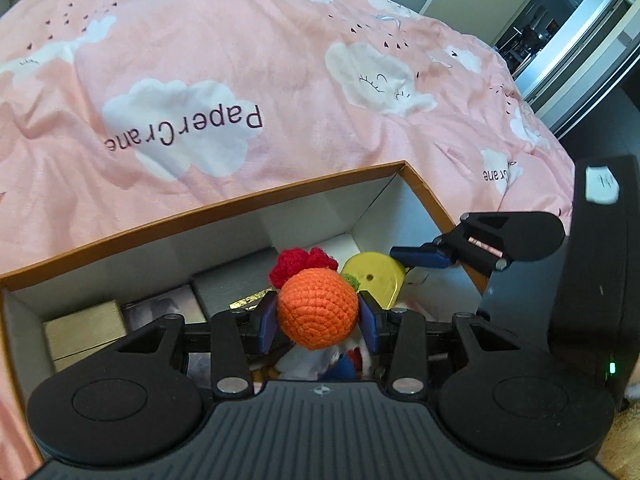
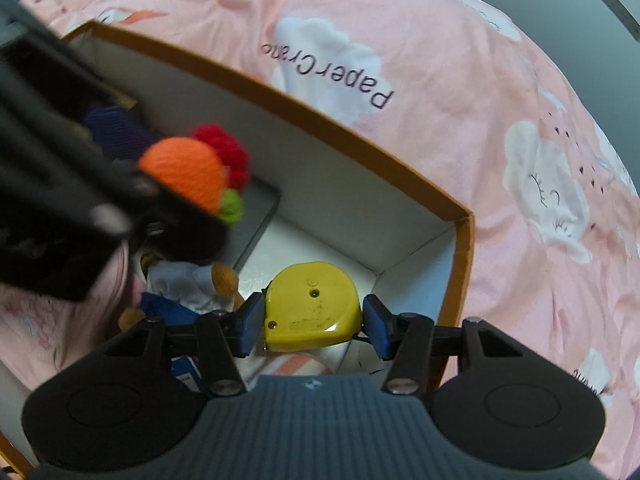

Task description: Organize objects

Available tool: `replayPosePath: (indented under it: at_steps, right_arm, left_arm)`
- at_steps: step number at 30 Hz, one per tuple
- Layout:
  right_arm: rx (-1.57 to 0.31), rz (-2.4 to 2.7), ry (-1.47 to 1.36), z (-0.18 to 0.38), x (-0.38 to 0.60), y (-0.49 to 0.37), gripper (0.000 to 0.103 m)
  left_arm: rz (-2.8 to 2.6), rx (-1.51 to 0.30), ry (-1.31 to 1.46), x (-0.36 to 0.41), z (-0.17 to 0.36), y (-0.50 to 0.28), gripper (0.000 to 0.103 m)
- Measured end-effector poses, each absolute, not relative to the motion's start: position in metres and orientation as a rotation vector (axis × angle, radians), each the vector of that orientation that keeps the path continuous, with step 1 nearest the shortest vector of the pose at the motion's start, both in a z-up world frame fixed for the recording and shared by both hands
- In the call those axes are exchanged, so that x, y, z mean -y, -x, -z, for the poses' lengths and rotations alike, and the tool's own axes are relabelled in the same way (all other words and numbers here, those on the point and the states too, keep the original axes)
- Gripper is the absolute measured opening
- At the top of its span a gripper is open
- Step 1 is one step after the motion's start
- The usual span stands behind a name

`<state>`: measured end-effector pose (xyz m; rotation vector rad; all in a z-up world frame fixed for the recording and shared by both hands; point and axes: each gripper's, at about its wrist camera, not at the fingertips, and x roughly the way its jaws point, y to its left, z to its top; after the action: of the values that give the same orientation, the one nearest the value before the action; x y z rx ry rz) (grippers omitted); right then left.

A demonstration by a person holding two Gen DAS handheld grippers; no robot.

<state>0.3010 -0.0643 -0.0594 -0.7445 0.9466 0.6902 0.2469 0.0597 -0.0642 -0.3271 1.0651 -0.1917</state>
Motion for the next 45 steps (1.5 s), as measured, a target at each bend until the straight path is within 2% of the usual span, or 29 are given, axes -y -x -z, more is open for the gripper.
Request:
replayPosePath:
  at_steps: [8, 18, 22, 24, 32, 34, 36, 38, 45]
  right_arm:
    - [-0.943, -0.697, 0.726, 0.048, 0.074, -0.302, 0.057]
    - [-0.742, -0.639, 0.538, -0.005, 0.12, -0.288, 0.059]
    - [-0.76, -0.602, 0.48, -0.008, 0.131, -0.296, 0.059]
    - [-0.787, -0.611, 0.432, -0.007, 0.138, -0.299, 0.059]
    - [-0.789, -0.597, 0.385, -0.003, 0.148, -0.291, 0.059]
    - [-0.789, -0.598, 0.365, -0.006, 0.15, -0.288, 0.062]
    - [-0.781, -0.598, 0.338, -0.011, 0.153, -0.283, 0.071]
    - [-0.773, -0.605, 0.303, -0.019, 0.156, -0.275, 0.072]
    - [-0.727, -0.653, 0.152, -0.056, 0.17, -0.228, 0.087]
  left_arm:
    - [0.202, -1.077, 0.381, -0.058, 0.071, -0.257, 0.047]
    - [0.185, -1.096, 0.368, -0.04, 0.079, -0.28, 0.047]
    - [0.152, -1.094, 0.296, -0.03, 0.083, -0.287, 0.048]
    - [0.129, -1.082, 0.26, -0.026, 0.084, -0.288, 0.055]
    - [0.107, -1.039, 0.255, -0.028, 0.074, -0.28, 0.055]
    - [0.092, -1.007, 0.228, -0.025, 0.064, -0.271, 0.055]
    - [0.078, -0.962, 0.183, -0.022, 0.051, -0.257, 0.055]
    - [0.064, -0.906, 0.132, -0.018, 0.035, -0.24, 0.055]
    - [-0.073, -0.735, 0.007, -0.007, -0.024, -0.172, 0.056]
